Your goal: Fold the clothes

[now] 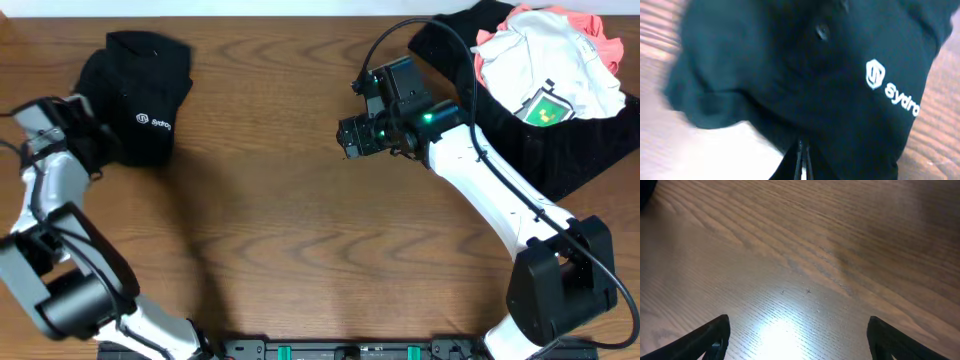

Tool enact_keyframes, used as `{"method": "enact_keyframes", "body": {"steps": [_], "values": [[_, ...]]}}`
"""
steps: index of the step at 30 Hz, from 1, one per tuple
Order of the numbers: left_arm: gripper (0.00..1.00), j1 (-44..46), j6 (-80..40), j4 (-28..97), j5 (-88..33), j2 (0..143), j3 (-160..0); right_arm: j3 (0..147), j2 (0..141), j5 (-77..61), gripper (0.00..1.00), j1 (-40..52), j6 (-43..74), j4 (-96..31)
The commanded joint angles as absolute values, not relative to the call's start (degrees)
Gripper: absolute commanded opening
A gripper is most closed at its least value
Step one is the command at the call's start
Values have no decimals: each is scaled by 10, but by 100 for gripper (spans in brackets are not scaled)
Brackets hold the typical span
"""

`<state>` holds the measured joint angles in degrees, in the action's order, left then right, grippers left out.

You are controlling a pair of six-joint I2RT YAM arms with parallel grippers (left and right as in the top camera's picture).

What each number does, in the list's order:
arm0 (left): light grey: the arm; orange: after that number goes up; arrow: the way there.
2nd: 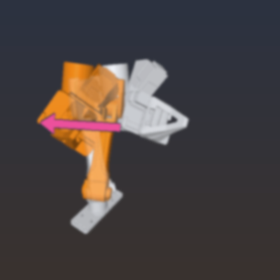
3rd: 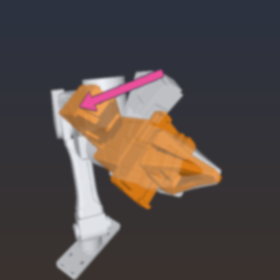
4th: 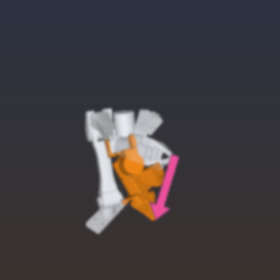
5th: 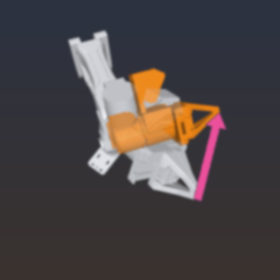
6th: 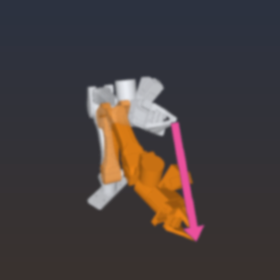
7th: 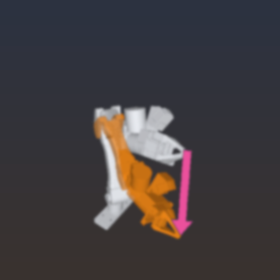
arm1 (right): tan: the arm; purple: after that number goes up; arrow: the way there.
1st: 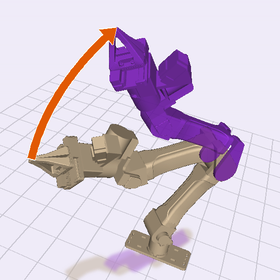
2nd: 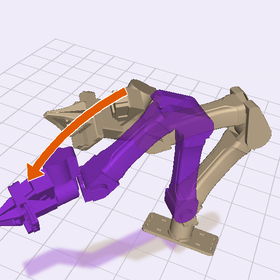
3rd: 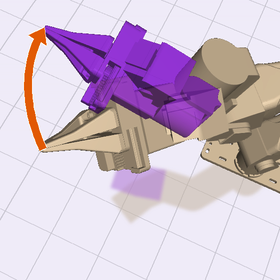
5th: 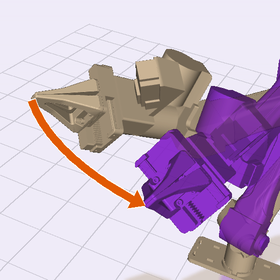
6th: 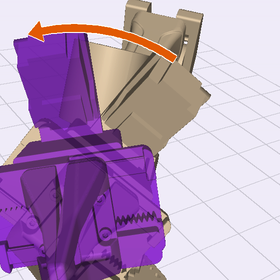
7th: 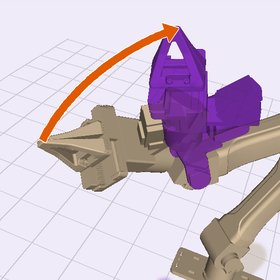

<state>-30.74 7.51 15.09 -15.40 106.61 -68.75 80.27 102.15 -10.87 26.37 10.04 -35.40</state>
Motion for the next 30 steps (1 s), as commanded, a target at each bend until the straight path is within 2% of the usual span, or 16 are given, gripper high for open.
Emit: {"method": "enact_keyframes", "body": {"steps": [1, 10, 14, 17, 19, 20, 22, 23, 30], "values": [[6, -284, 73, 147, -159, 1103, -680, 801, 1007, -108, 86, 262, 96, -356], [6, -234, 69, 134, -158, 1162, -680, 801, 1007, -110, 88, 257, 96, -358], [6, -234, 51, 159, -158, 1143, -681, 804, 1003, -123, 90, 247, 96, -376], [6, -234, 51, 181, -158, 1107, -681, 806, 985, -130, 86, 232, 96, -400], [6, -234, 51, 202, -159, 1071, -681, 807, 962, -129, 74, 220, 96, -418], [6, -232, 51, 215, -159, 1048, -681, 807, 948, -129, 56, 213, 96, -427], [6, -225, 51, 246, -159, 995, -681, 807, 915, -129, 14, 199, 96, -444], [6, -219, 50, 266, -160, 956, -681, 807, 891, -129, 1, 190, 96, -456], [6, -159, 49, 356, -214, 760, -680, 806, 771, -85, 1, 168, 76, -529]]}}
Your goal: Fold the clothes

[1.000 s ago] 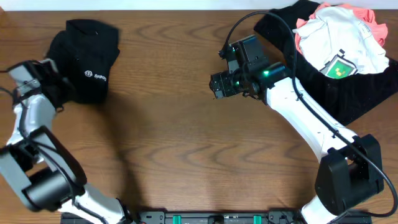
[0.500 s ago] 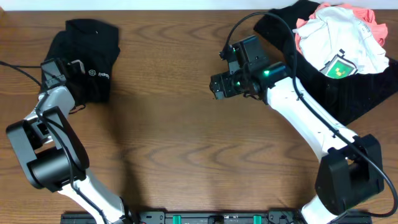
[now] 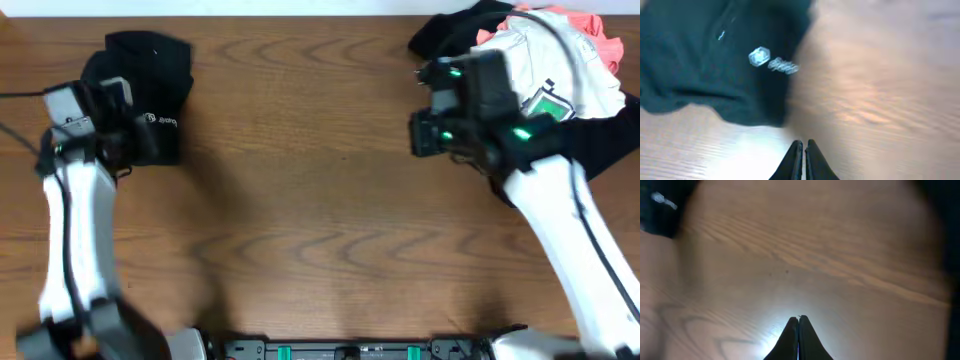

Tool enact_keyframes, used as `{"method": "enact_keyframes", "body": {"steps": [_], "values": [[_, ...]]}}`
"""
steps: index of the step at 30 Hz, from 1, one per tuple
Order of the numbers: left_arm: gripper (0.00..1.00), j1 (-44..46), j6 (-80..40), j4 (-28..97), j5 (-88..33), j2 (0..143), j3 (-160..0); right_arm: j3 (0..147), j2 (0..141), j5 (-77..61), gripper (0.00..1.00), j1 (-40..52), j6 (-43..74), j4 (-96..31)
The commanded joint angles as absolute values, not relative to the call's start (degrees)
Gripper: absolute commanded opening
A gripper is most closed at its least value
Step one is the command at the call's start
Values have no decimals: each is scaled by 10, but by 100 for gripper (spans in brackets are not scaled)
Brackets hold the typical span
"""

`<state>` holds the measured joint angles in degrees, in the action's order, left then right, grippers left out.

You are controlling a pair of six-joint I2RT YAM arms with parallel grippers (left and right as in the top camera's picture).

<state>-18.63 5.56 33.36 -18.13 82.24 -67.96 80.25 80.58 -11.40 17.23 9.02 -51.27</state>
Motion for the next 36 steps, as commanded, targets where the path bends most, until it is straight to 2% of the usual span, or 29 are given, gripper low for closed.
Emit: {"method": "enact_keyframes", "body": {"steps": [1, 6, 10, 14, 15, 16, 17, 18, 22, 25, 36], "values": [[6, -145, 49, 370, -215, 735, -679, 805, 756, -68, 2, 169, 76, -543], [6, -41, 49, 424, -215, 609, -623, 760, 672, -17, 2, 188, 77, -590], [6, 41, 21, 400, -215, 501, -502, 637, 571, -15, 1, 195, 88, -544], [6, 86, -19, 340, -214, 398, -400, 513, 467, -16, 1, 195, 99, -480], [6, 91, -18, 324, -214, 380, -387, 495, 448, -16, 11, 195, 104, -467], [6, 92, -18, 309, -214, 365, -378, 480, 428, -17, 40, 195, 108, -454], [28, 92, -19, 297, -214, 354, -374, 470, 413, -17, 99, 195, 114, -443], [98, 92, -18, 286, -214, 346, -372, 461, 400, -17, 99, 195, 129, -435], [98, 92, -18, 282, -214, 345, -372, 437, 385, -33, 99, 195, 221, -436], [98, 92, -18, 282, -214, 348, -372, 423, 389, -34, 99, 195, 248, -435], [98, 92, -18, 282, -214, 351, -372, 421, 394, -34, 99, 195, 250, -508]]}}
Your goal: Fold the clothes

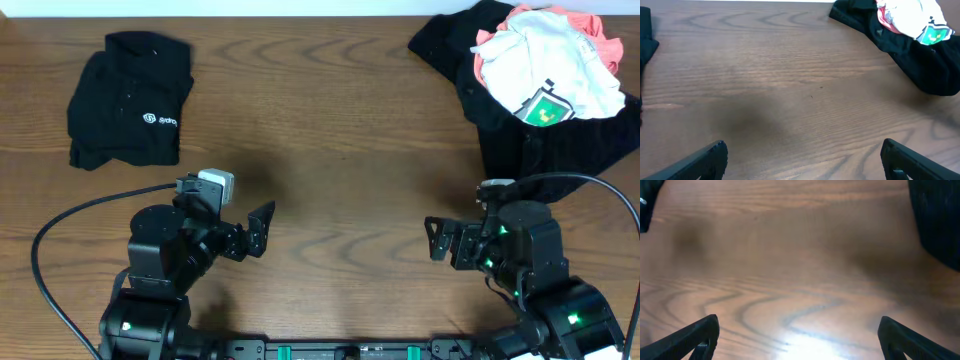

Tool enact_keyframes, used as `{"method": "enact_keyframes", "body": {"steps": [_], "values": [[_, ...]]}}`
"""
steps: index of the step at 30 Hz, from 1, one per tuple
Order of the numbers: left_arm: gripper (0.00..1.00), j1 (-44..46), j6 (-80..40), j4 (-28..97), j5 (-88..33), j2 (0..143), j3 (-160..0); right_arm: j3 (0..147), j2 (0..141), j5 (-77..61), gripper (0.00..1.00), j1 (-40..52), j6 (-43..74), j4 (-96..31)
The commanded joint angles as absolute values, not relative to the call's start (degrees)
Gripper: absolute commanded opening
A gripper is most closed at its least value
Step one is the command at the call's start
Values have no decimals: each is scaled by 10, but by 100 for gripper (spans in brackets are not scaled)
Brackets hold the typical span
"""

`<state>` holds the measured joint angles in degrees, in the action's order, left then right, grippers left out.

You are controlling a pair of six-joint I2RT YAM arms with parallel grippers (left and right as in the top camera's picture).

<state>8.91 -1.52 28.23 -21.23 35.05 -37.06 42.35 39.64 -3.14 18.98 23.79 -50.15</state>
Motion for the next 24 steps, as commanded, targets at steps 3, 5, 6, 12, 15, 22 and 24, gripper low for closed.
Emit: {"method": "enact_keyframes", "body": {"steps": [3, 5, 6, 12, 15, 22, 24], "values": [[98, 92, 9, 286, -164, 351, -372, 421, 394, -34, 99, 195, 250, -513], [98, 93, 8, 296, -133, 342, -372, 421, 394, -34, 99, 195, 250, -513], [98, 93, 8, 303, -133, 332, -371, 421, 394, -34, 99, 195, 250, -513], [98, 88, 10, 355, -110, 231, -352, 421, 394, -34, 99, 195, 250, -513], [98, 54, 10, 331, -105, 170, -299, 421, 394, -34, 99, 195, 250, -513], [98, -22, 10, 195, -156, 57, -143, 421, 394, -34, 99, 195, 250, -513], [98, -30, 10, 176, -162, 37, -112, 421, 394, -34, 99, 195, 250, -513]]}}
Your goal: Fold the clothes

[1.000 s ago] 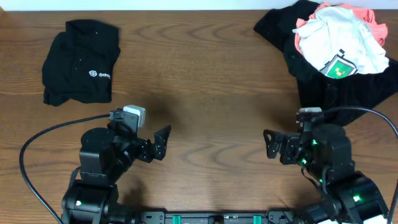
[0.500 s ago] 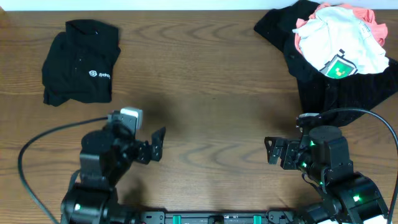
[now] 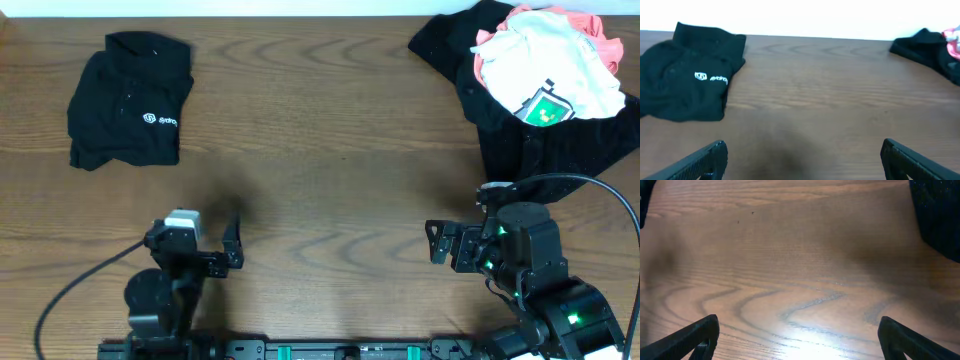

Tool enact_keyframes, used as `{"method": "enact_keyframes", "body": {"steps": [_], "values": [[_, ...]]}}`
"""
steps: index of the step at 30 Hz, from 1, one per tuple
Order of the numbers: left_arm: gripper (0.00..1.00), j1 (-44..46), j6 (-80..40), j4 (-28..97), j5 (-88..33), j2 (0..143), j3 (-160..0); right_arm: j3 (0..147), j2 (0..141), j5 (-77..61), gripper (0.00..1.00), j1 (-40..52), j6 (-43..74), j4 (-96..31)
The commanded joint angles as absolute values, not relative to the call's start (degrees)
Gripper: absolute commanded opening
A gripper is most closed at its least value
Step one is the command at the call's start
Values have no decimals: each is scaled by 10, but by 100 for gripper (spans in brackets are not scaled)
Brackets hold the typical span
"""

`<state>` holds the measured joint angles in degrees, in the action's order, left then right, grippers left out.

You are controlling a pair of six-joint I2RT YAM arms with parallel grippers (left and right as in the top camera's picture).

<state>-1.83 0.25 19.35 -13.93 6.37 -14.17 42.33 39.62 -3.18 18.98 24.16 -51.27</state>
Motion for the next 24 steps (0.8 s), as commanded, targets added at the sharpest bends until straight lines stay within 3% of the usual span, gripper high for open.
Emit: {"method": "enact_keyframes", "body": {"steps": [1, 24], "values": [[98, -33, 10, 169, -163, 29, -99, 421, 394, -34, 99, 195, 250, -513], [98, -36, 10, 155, -158, 2, -49, 421, 394, -34, 99, 195, 250, -513]]}}
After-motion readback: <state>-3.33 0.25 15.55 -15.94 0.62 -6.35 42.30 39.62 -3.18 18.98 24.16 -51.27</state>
